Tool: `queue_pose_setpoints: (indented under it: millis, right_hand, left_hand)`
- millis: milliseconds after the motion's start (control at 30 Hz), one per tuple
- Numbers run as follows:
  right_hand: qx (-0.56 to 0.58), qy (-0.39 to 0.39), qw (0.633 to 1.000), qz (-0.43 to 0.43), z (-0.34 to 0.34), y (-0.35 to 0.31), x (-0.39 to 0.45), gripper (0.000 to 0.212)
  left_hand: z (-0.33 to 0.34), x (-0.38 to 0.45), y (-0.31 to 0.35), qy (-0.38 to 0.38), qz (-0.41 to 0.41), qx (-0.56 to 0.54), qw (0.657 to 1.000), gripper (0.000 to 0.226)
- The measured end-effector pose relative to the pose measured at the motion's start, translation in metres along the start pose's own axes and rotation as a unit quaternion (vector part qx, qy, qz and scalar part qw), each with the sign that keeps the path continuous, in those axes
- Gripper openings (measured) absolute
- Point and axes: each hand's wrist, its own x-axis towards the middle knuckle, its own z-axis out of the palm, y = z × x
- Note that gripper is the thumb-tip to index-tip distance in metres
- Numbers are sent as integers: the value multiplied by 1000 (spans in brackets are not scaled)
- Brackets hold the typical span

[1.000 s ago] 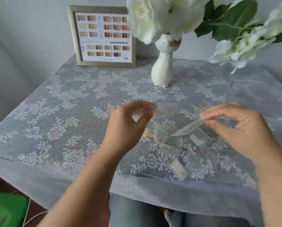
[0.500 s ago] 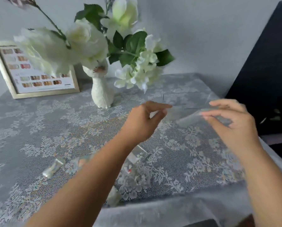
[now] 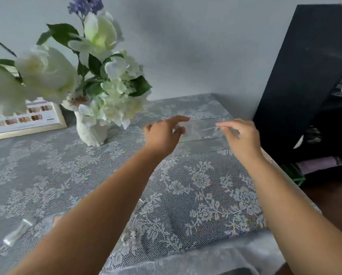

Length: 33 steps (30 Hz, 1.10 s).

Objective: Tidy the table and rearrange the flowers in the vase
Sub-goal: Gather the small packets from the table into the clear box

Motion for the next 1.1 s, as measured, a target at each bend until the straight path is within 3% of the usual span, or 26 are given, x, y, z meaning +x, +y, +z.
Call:
queue_pose_setpoints:
  millis: [233,467,533,633,733,867,1000,1100]
  right_hand:
    - [-158,-89,982,50,13,13,10,23]
    - [-269,-142,952,34,18,15,16,28]
    - [-260,-115,958,35,18,9,12,31]
    - [-208,-71,976,6,19,-12,-1,27]
    - [-148,-85,985,-36,28,-43,-24,24]
    - [-90,-187,976,-72,48,-84,-56,22]
    - [-72,-321,940,-90,67,-115,-85,34]
    - [-67,-406,904,-113,78,-130,-100,43]
  left_hand:
    - [19,6,-7,-55,-20,72,996,25]
    - [9,-3,-11,-7,11,41,999,32]
    - [-9,-15,-12,0,24,34,999,32]
    - [-47,-53,-23,-53,75,80,993,34]
    - [-81,-112,-39,-99,86,106,986,38]
    - [-111,-184,-71,-95,-11,126,987,50]
    - [-124,-224,-95,-65,-109,143,982,39]
    - [-127,-245,-100,-61,-161,173,970,58]
